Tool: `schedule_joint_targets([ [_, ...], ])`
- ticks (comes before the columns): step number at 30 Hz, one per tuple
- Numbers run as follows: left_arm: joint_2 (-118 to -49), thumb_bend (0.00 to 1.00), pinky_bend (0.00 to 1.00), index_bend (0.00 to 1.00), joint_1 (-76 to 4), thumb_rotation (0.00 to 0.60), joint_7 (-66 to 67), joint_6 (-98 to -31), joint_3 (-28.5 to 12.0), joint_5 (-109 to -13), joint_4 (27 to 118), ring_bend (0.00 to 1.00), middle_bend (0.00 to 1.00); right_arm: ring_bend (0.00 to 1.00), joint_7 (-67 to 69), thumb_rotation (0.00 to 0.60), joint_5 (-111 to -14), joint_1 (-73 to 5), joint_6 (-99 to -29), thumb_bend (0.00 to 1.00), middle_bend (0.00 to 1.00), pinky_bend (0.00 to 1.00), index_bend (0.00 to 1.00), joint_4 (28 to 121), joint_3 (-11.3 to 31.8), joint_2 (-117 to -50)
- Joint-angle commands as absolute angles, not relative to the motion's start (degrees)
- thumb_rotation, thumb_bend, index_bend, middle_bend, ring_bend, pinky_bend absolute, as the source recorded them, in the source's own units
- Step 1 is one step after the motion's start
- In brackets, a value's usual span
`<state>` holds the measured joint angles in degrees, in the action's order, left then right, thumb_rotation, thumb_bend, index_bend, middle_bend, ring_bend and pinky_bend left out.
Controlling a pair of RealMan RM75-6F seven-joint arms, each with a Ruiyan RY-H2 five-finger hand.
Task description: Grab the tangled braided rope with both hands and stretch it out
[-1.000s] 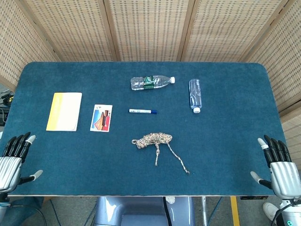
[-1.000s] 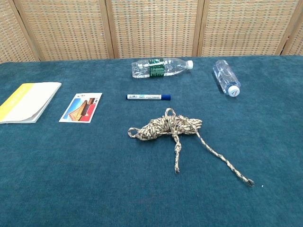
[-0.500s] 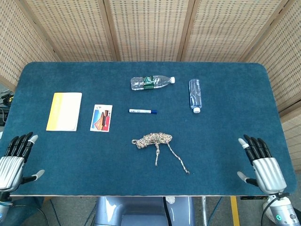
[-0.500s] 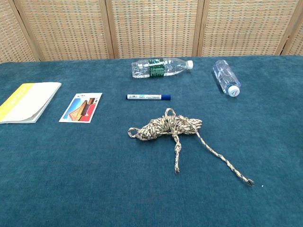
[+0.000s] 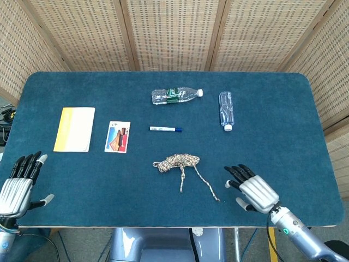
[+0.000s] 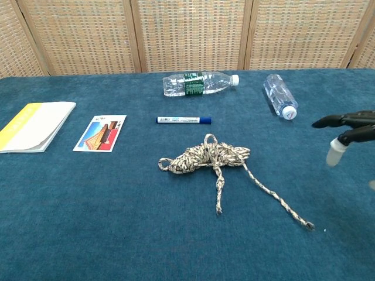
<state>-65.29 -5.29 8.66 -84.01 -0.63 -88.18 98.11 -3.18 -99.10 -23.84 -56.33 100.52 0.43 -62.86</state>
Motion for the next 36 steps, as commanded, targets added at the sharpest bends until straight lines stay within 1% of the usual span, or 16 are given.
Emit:
schedule_joint_targets([
  [1,-65.50,0.14,0.00,0.00,-5.61,0.600,9.10,-83.31,-0.88,-87.37,98.14,0.00,0.00,0.00,-4.98,0.600,-98.13,-26.43,-52.03,0.57,0.00,0.00,0.35,100.64,-0.02,-64.46],
  [8,-65.70,0.14,0.00,0.00,-6.11,0.600,9.62,-82.40,-1.25,-86.28,98.35,0.00,0.00,0.00,-10.85,0.600,-95.57,-28.78,-47.57,0.59,0.00,0.00,0.36,100.85,-0.03,-67.20],
  [13,-65.75,0.14,0.00,0.00,-6.28,0.600,9.84,-82.31,-1.40,-86.05,98.51,0.00,0.00,0.00,-14.61,0.600,-91.73,-30.51,-44.58,0.59,0.00,0.00,0.37,99.79,0.86,-71.12],
  [19,-65.87,0.14,0.00,0.00,-6.45,0.600,10.07,-81.98,-1.36,-85.78,98.44,0.00,0.00,0.00,-20.05,0.600,-90.06,-30.69,-45.63,0.60,0.00,0.00,0.38,98.81,1.04,-75.31],
  [24,-65.98,0.15,0.00,0.00,-6.57,0.600,10.53,-81.78,-1.21,-85.83,98.43,0.00,0.00,0.00,-26.09,0.600,-88.56,-31.23,-45.01,0.60,0.00,0.00,0.38,97.62,0.66,-77.86],
  [36,-65.96,0.15,0.00,0.00,-6.53,0.600,10.63,-82.00,-0.97,-86.05,98.78,0.00,0.00,0.00,-34.68,0.600,-82.08,-30.92,-45.92,0.60,0.00,0.00,0.39,95.93,-0.22,-79.81],
])
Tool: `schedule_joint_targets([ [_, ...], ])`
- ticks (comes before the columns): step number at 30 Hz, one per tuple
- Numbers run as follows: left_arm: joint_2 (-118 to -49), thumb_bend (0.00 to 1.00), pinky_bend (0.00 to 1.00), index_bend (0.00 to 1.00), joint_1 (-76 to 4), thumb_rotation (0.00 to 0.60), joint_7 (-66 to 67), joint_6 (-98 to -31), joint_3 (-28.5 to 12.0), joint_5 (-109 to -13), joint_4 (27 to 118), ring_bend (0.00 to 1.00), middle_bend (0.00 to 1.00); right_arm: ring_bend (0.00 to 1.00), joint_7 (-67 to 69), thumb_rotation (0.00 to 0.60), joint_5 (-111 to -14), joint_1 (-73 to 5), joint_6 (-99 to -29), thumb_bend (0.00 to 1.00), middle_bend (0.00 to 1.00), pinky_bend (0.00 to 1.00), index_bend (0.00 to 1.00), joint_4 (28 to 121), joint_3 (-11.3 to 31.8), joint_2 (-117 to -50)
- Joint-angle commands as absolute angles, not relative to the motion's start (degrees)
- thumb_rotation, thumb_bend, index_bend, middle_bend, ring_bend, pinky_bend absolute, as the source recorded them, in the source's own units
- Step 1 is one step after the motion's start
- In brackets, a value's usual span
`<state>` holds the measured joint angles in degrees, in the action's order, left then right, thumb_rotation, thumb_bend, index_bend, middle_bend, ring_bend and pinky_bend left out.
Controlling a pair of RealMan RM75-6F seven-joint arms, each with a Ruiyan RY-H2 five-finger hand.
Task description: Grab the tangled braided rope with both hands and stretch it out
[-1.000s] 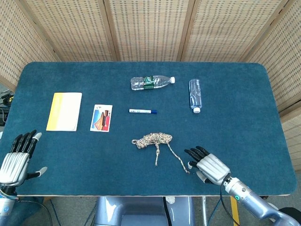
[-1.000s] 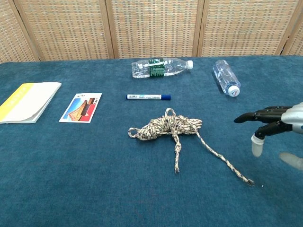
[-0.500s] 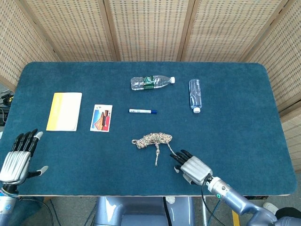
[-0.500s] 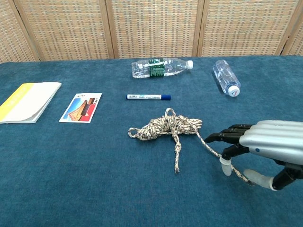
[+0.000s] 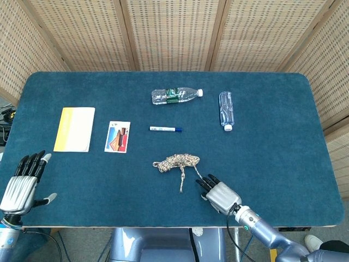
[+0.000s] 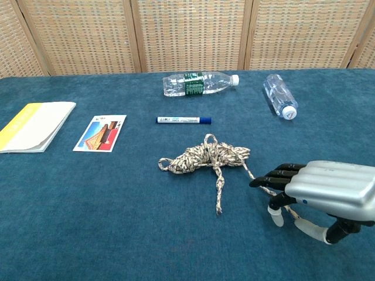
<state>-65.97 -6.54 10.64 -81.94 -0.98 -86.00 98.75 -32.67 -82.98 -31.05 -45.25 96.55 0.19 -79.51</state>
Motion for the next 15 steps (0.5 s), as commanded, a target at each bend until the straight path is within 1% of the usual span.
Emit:
schedule_joint_targets([
  [1,-65.96,0.15,0.00,0.00,-6.53,0.600,10.62,-82.01,-0.96,-86.05,98.79,0.00,0.00,0.00,-35.30,0.600,-81.84,-30.87,-46.16,0.60,0.00,0.00,0.39,95.74,-0.31,-79.84],
  [15,-65.84,0.15,0.00,0.00,-6.73,0.600,10.52,-81.57,-0.78,-85.86,98.88,0.00,0.00,0.00,-39.34,0.600,-74.81,-30.54,-49.16,0.60,0.00,0.00,0.39,94.33,0.43,-78.87],
])
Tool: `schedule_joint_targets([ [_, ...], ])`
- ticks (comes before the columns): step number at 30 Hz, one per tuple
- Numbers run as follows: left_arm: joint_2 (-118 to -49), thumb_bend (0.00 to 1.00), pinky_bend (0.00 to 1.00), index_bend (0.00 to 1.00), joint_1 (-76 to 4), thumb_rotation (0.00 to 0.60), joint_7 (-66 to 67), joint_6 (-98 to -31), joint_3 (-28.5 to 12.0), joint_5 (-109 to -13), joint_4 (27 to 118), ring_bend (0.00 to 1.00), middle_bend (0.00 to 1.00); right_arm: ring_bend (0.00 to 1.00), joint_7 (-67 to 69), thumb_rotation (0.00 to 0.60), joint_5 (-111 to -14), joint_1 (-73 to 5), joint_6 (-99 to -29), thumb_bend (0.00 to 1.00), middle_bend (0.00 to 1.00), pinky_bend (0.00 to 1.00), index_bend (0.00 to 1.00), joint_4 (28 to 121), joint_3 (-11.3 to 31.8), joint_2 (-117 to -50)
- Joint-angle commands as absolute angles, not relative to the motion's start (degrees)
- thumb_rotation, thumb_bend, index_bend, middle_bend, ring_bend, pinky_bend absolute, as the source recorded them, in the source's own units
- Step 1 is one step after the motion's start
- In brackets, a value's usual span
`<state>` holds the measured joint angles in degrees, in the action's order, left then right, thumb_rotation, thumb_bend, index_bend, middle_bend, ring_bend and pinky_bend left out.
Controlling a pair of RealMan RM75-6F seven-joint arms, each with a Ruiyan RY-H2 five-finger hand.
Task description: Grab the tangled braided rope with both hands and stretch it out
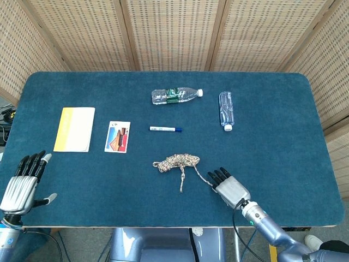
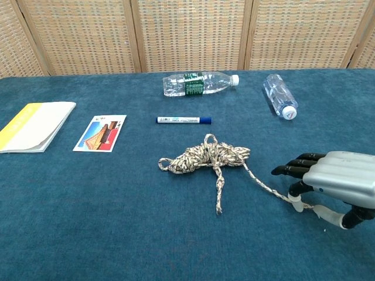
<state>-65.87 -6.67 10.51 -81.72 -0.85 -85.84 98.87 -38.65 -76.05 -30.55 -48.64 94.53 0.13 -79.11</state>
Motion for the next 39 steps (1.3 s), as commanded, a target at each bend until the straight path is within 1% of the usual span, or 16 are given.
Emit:
schedule_joint_targets([
  [1,-65.80,0.15,0.00,0.00,-6.80,0.600,10.50,-81.40,-0.72,-85.87,98.91,0.00,0.00,0.00,-39.81,0.600,-74.11,-30.59,-49.45,0.60,0.00,0.00,0.39,94.05,0.58,-78.90],
  [6,-65.72,0.15,0.00,0.00,-6.79,0.600,10.53,-81.50,-0.63,-86.04,99.06,0.00,0.00,0.00,-40.04,0.600,-72.57,-30.66,-51.40,0.59,0.00,0.00,0.39,93.09,1.60,-79.44],
  [8,-65.68,0.15,0.00,0.00,-6.75,0.600,10.46,-81.62,-0.63,-86.07,99.11,0.00,0.00,0.00,-39.02,0.600,-72.51,-30.57,-52.14,0.51,0.00,0.00,0.39,93.69,2.05,-79.30],
  [10,-65.66,0.15,0.00,0.00,-6.76,0.600,10.46,-81.62,-0.65,-86.02,99.15,0.00,0.00,0.00,-37.23,0.600,-72.60,-30.44,-52.75,0.37,0.00,0.00,0.39,94.88,2.53,-78.87],
  [11,-65.65,0.15,0.00,0.00,-6.80,0.600,10.49,-81.49,-0.61,-85.97,99.16,0.00,0.00,0.00,-35.64,0.600,-72.57,-30.33,-53.07,0.32,0.00,0.00,0.39,95.85,2.89,-78.48],
  [17,-65.46,0.15,0.00,0.00,-6.83,0.600,10.29,-81.40,-0.50,-86.01,99.39,0.00,0.00,0.00,-30.38,0.600,-71.59,-29.94,-54.20,0.21,0.00,0.00,0.39,97.44,4.10,-78.25],
  [21,-65.07,0.15,0.00,0.00,-6.75,0.600,9.60,-81.43,-0.34,-86.16,99.56,0.00,0.00,0.00,-26.31,0.600,-68.28,-29.45,-54.14,0.19,0.00,0.00,0.39,97.31,4.96,-79.60],
  [28,-64.45,0.15,0.00,0.00,-6.95,0.600,8.96,-80.86,0.08,-86.60,99.94,0.00,0.00,0.00,-23.36,0.600,-64.01,-29.54,-53.69,0.20,0.00,0.00,0.44,95.87,5.73,-81.85],
  [32,-64.32,0.15,0.00,0.00,-7.08,0.600,8.78,-80.52,0.13,-86.48,100.07,0.00,0.00,0.00,-24.02,0.600,-62.75,-29.76,-54.91,0.21,0.00,0.00,0.47,93.64,6.00,-84.10],
  [39,-64.27,0.15,0.00,0.00,-7.48,0.600,8.83,-79.68,0.33,-86.53,100.02,0.00,0.00,0.00,-24.31,0.600,-60.59,-30.53,-54.75,0.21,0.00,0.00,0.47,90.57,6.22,-86.17],
])
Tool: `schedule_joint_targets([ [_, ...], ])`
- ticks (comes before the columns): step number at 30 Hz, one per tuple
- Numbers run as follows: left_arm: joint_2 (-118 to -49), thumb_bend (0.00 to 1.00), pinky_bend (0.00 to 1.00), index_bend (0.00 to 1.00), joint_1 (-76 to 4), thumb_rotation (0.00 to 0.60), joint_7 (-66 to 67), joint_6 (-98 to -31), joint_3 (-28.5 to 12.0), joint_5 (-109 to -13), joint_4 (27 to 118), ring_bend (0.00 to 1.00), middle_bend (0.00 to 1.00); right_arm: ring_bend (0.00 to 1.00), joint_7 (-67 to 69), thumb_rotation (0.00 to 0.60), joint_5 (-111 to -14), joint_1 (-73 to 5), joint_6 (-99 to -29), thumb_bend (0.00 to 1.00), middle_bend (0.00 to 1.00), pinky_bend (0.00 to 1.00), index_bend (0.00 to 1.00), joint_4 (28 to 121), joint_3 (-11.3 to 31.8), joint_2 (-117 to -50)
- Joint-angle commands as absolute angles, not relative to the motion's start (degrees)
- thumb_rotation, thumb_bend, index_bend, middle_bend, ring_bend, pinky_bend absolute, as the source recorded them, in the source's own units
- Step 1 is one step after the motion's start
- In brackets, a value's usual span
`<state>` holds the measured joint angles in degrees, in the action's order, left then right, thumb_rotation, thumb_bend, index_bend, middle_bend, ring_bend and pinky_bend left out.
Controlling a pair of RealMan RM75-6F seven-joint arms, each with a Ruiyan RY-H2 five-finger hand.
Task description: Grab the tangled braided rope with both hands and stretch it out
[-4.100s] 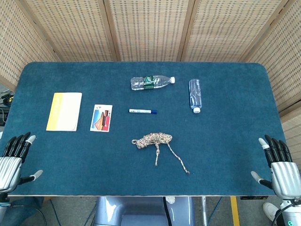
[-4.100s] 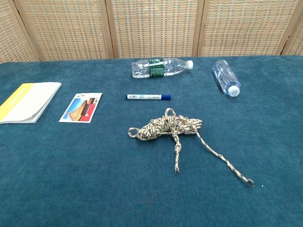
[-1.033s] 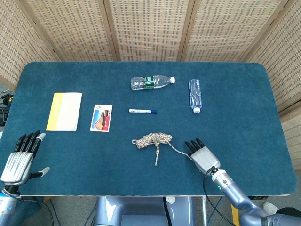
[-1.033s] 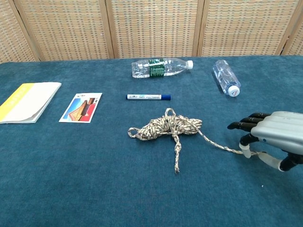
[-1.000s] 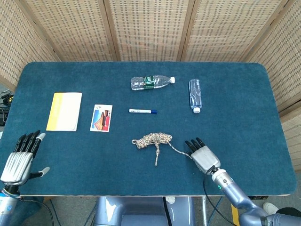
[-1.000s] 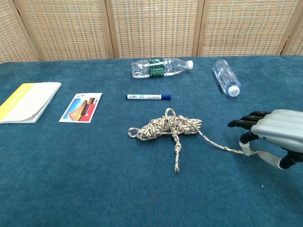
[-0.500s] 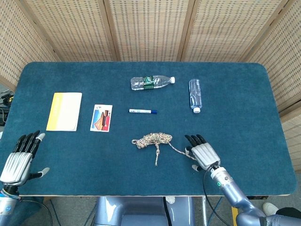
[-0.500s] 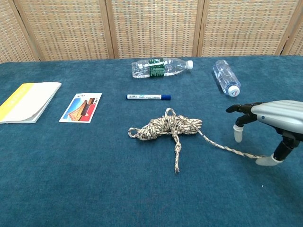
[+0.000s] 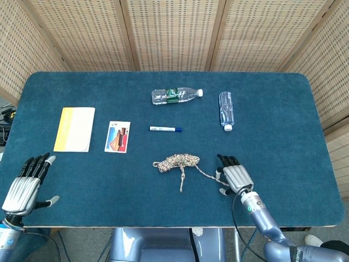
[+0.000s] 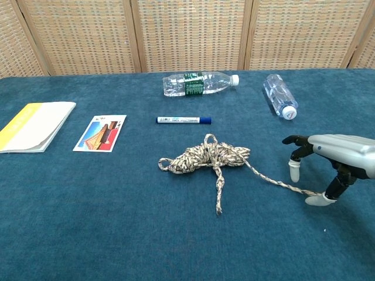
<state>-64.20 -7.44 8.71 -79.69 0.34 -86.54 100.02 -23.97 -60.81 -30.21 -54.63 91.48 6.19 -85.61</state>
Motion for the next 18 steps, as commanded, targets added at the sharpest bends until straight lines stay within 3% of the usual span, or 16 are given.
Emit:
schedule_joint_targets([
  [1,-64.30,0.15,0.00,0.00,-7.48,0.600,8.86,-79.69,0.32,-86.48,100.04,0.00,0.00,0.00,-24.44,0.600,-60.60,-30.58,-54.93,0.21,0.00,0.00,0.47,90.23,6.20,-86.36],
  [7,-64.37,0.15,0.00,0.00,-7.50,0.600,8.96,-79.53,0.35,-86.18,99.98,0.00,0.00,0.00,-24.48,0.600,-59.98,-30.84,-54.97,0.29,0.00,0.00,0.49,88.64,5.91,-87.27],
  [18,-64.58,0.15,0.00,0.00,-7.53,0.600,9.54,-79.54,0.41,-86.12,100.11,0.00,0.00,0.00,-23.99,0.600,-60.03,-31.12,-55.04,0.30,0.00,0.00,0.50,87.58,5.34,-88.00],
])
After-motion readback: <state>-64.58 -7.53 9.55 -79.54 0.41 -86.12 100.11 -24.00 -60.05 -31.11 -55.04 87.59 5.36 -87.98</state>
